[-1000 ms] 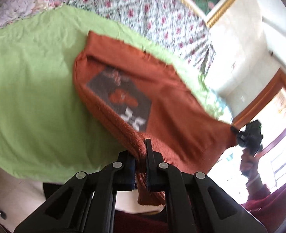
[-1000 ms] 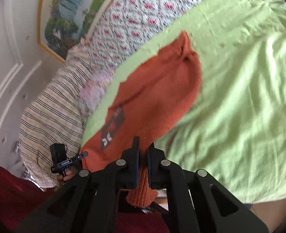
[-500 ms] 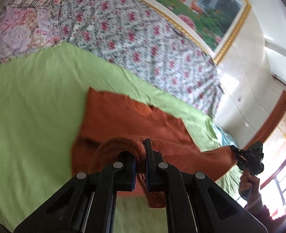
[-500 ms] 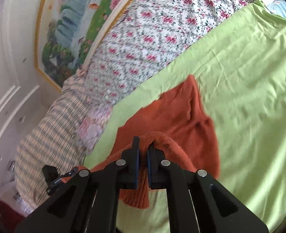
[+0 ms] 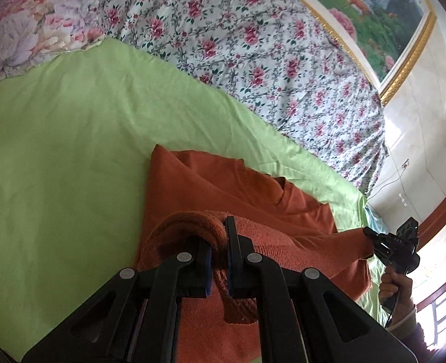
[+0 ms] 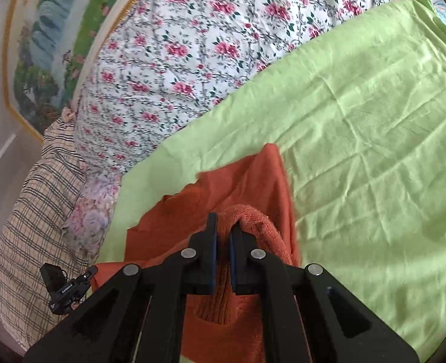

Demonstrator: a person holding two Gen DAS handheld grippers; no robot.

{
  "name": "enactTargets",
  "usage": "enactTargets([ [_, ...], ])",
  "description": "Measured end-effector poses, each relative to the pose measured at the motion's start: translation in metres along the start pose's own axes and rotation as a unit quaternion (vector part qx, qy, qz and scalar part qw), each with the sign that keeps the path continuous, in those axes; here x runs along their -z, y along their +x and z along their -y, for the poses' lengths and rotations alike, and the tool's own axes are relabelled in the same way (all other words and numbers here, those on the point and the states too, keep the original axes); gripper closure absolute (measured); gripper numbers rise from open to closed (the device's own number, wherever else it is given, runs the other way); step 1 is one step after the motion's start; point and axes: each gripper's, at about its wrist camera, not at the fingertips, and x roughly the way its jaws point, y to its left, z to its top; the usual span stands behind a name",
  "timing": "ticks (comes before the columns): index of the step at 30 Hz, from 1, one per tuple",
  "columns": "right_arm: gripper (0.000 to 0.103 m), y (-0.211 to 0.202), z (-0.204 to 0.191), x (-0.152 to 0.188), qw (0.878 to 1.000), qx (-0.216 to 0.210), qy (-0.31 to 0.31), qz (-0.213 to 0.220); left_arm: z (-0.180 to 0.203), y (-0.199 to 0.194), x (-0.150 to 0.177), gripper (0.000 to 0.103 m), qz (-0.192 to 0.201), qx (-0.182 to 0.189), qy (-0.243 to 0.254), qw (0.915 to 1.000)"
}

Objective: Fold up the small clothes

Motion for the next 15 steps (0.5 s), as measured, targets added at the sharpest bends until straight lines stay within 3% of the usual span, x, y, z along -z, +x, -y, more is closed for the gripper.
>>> enactTargets([
  [7,0.095,0.051,0.022,-0.009,0.998,0.055,0.002,-0.032,-0.035,0.063,-0.011,0.097,-0.048,-0.031,-0.046,0.9973],
  [10,0.093,0.063,0.033,-0.006,0.996,0.067,0.014,-0.050,-0.039,0.067,-0.005,0.094,-0.059,-0.023,-0.060,0.9961],
  [13,0.087,0.051,0.036,-0.004,0.997,0.056,0.032,-0.044,-0.023,0.047,0.008,0.079,-0.059,-0.005,-0.038,0.9975],
  [15,0.078,0.031,0.026,0.000,0.998,0.066,0.014,-0.021,-0.006,0.035,0.023,0.063,-0.067,0.010,-0.014,0.9976],
])
